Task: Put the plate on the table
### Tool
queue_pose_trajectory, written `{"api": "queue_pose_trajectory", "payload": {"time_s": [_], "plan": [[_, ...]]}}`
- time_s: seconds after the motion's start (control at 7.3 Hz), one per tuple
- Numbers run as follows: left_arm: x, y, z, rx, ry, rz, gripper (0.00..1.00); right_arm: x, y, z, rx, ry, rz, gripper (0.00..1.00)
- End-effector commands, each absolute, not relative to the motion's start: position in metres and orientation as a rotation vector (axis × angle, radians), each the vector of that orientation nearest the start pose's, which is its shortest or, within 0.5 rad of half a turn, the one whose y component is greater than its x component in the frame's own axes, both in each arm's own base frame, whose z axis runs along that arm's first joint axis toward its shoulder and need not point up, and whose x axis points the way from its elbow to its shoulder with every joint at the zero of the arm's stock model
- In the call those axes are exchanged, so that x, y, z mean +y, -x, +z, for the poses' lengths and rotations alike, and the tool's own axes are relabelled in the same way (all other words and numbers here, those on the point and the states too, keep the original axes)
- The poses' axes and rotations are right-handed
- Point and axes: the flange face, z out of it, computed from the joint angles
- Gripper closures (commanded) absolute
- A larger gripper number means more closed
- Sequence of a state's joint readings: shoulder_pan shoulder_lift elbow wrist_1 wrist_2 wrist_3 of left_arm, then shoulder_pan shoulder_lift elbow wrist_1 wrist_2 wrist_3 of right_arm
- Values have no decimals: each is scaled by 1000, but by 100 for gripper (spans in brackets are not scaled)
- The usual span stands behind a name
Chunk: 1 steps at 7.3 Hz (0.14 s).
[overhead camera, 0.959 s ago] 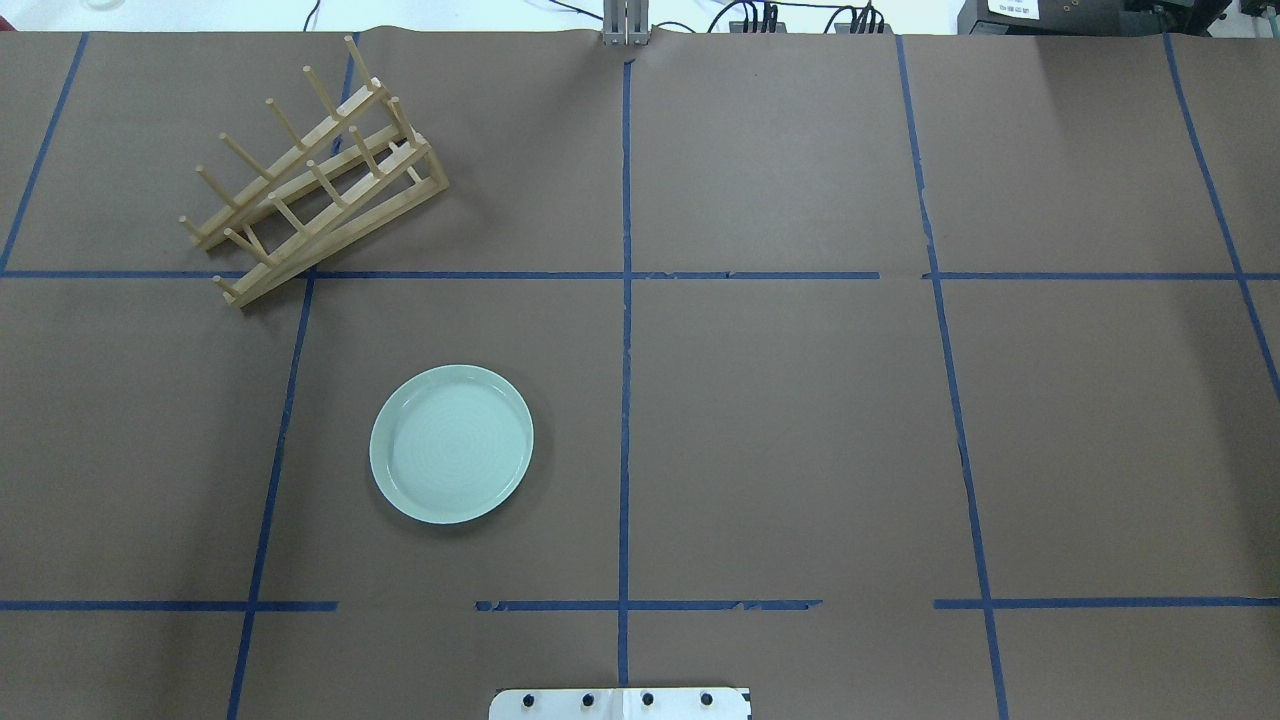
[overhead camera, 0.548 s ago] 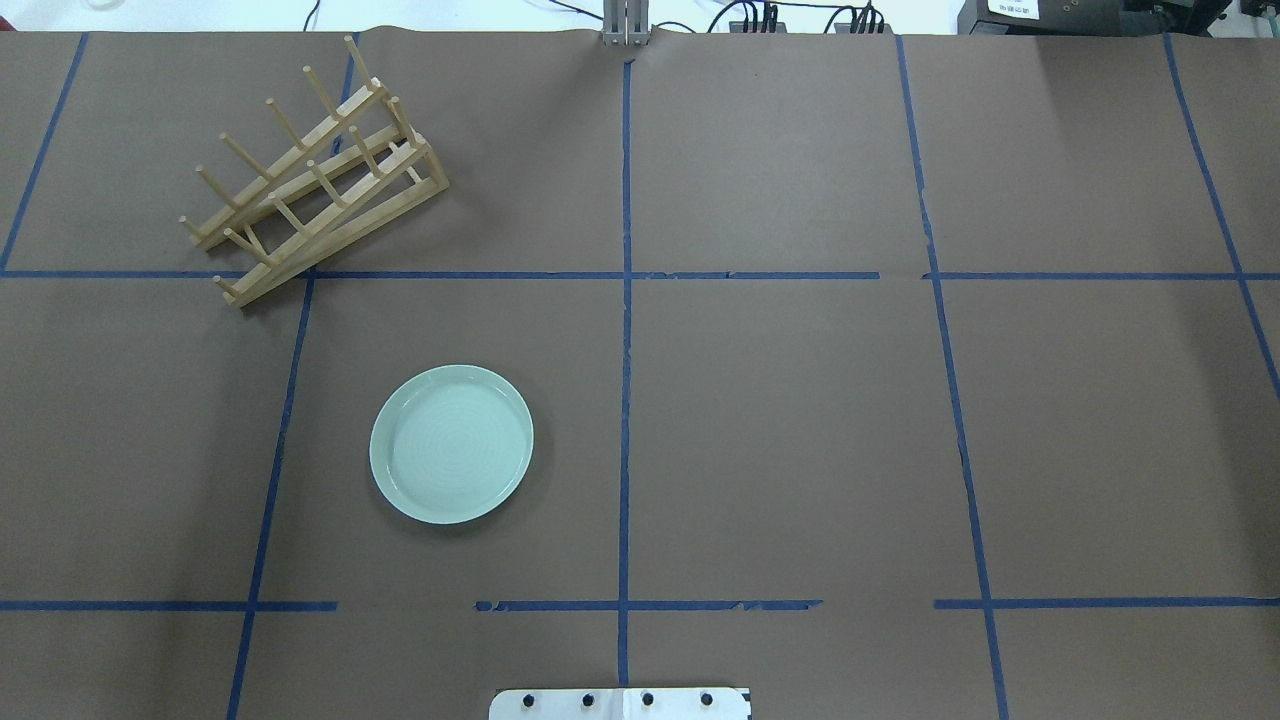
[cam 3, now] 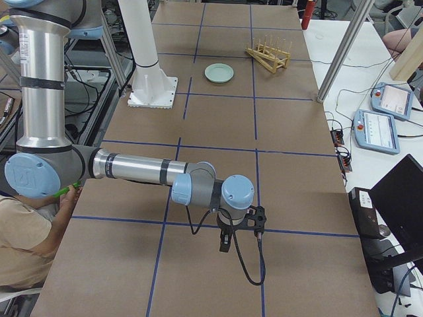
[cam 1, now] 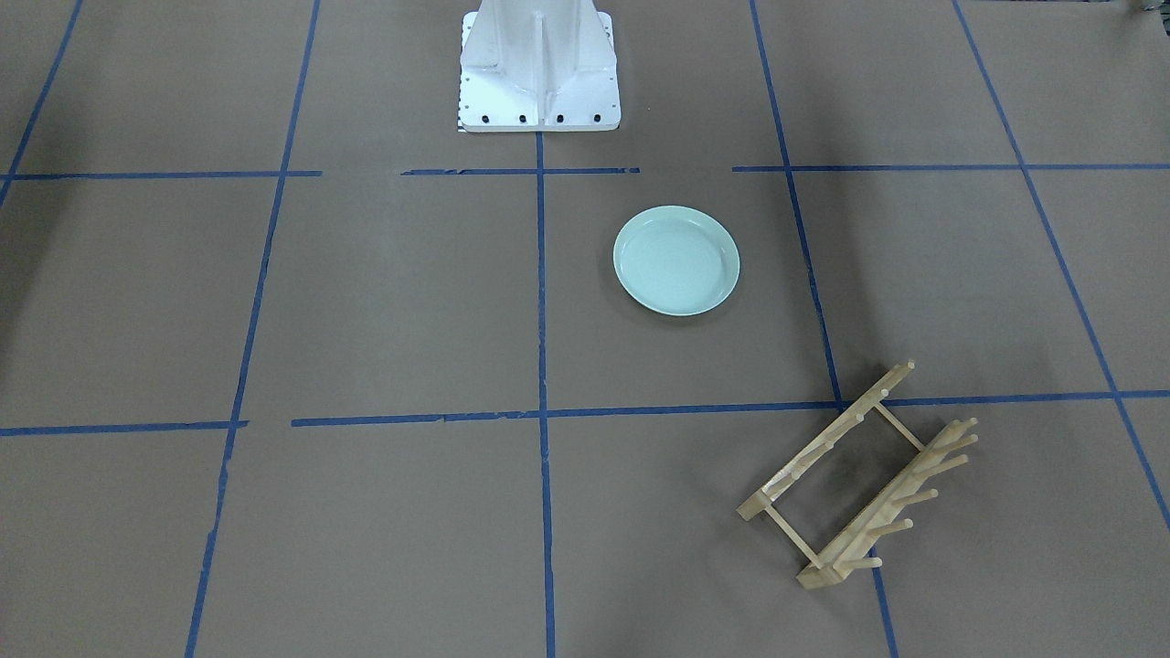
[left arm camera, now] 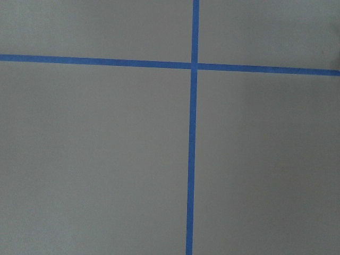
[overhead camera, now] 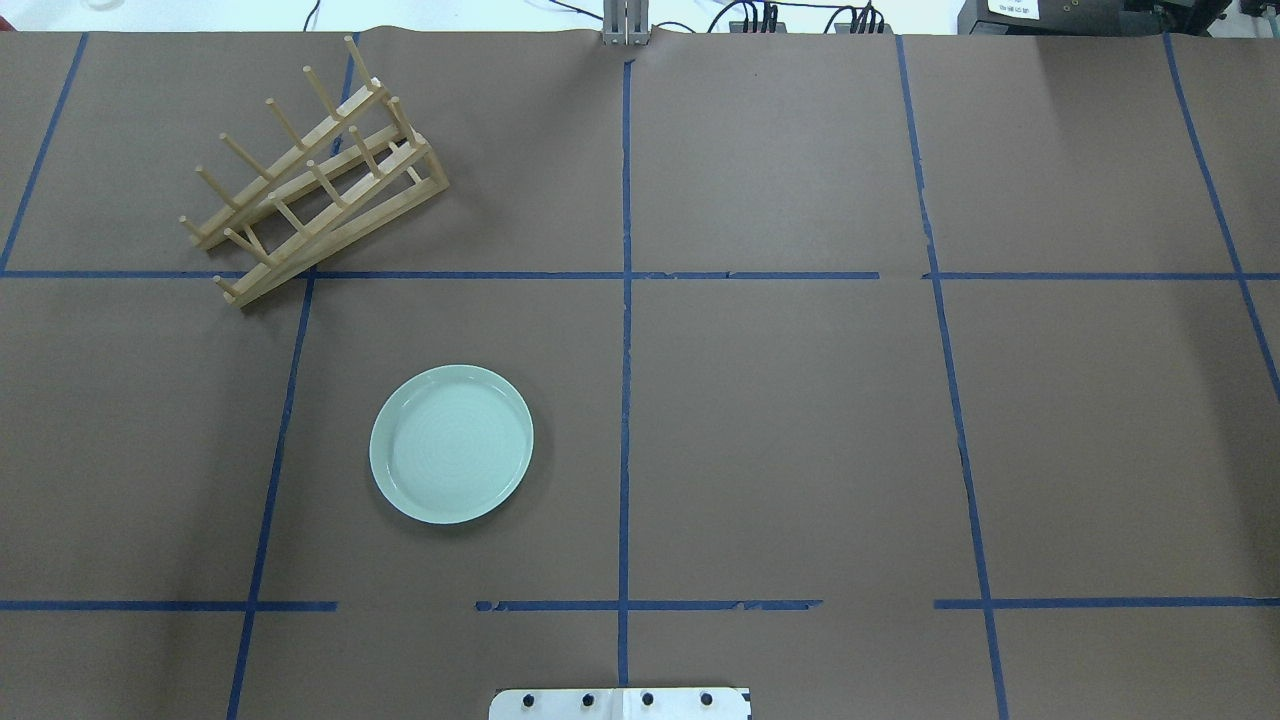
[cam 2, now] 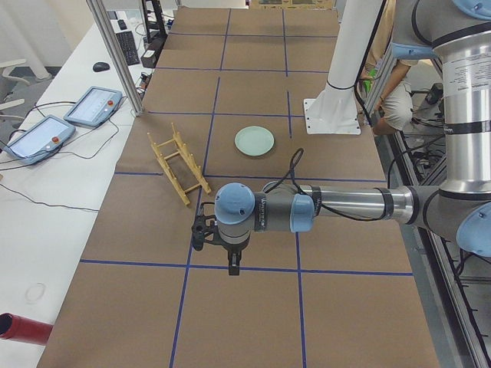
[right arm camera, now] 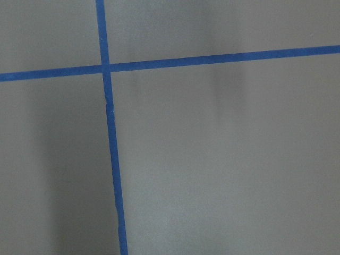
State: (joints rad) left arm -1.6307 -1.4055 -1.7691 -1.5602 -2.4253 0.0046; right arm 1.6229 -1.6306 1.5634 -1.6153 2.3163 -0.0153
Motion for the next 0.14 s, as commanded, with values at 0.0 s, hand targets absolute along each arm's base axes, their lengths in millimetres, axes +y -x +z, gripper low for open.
{"api": "queue_pose_trajectory", "payload": {"time_s": [0.0], "plan": [[-421,84,628,853,-56,-39,0,-453,-89,697,-748,82,77,0]]}}
